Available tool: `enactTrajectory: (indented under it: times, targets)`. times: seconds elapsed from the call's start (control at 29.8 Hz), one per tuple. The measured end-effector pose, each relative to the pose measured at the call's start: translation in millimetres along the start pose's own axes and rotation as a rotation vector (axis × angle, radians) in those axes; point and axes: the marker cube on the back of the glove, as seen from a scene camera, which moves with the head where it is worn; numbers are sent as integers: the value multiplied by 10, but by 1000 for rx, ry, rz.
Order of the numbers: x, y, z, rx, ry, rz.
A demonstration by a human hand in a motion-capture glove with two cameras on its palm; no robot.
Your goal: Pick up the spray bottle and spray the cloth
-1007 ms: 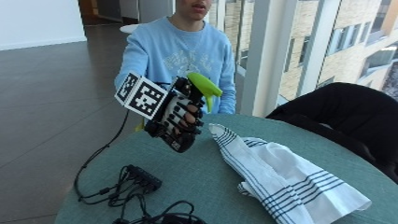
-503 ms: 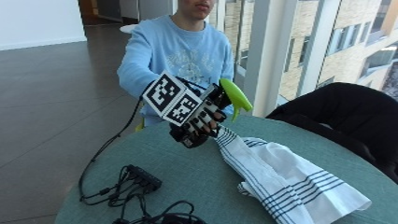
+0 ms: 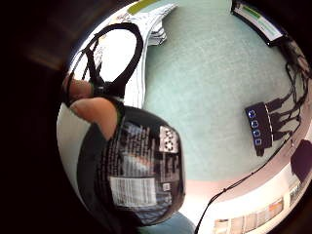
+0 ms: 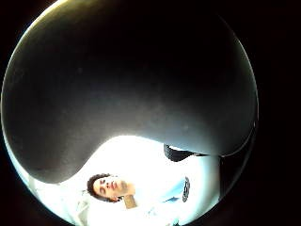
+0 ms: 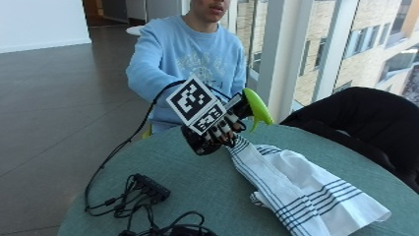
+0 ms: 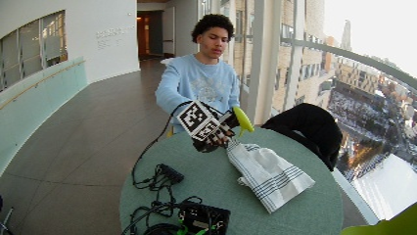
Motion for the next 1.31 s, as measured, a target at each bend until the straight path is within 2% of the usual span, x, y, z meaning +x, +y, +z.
enactTrajectory:
  times: [1.31]
  targets:
    - [-78,-40,83,-23,63,12]
